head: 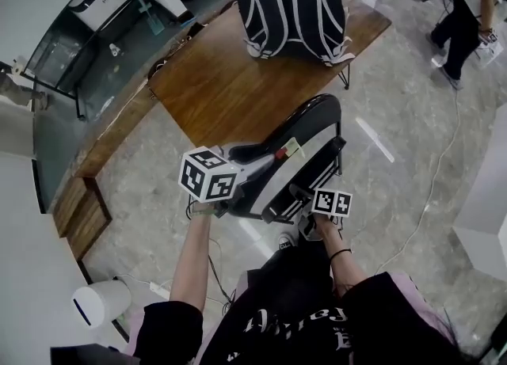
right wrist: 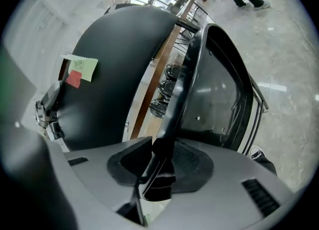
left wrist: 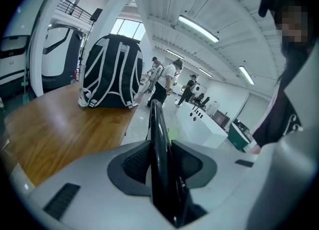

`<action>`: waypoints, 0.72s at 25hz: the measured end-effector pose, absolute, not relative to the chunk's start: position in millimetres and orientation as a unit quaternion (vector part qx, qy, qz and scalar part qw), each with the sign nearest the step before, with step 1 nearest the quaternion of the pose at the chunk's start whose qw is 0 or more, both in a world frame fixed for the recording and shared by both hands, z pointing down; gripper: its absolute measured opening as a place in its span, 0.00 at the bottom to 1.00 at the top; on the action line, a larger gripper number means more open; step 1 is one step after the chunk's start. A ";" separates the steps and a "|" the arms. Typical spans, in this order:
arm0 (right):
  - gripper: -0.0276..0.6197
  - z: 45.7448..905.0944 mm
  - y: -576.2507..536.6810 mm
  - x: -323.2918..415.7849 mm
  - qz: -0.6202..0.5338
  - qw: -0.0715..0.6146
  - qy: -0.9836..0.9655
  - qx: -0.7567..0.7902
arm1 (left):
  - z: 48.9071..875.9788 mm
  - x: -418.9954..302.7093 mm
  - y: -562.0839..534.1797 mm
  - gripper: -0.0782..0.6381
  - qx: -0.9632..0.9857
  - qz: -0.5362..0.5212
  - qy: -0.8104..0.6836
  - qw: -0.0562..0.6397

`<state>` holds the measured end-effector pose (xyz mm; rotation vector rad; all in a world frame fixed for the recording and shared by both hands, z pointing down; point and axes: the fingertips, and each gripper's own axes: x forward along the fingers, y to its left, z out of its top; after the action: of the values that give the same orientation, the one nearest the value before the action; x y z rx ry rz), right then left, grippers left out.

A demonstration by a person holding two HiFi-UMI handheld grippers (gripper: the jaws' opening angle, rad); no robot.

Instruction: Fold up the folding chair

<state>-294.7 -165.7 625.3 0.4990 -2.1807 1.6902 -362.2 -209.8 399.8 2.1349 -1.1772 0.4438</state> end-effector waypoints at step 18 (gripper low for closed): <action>0.23 640.8 -188.1 -367.9 0.586 0.255 -0.761 0.115 | 429.1 -456.7 -242.0 0.28 0.794 0.214 -0.484 0.300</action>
<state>-367.9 -188.1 640.8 0.3116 -2.0657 1.5917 -456.7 -242.0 429.1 2.1062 -1.2857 0.5669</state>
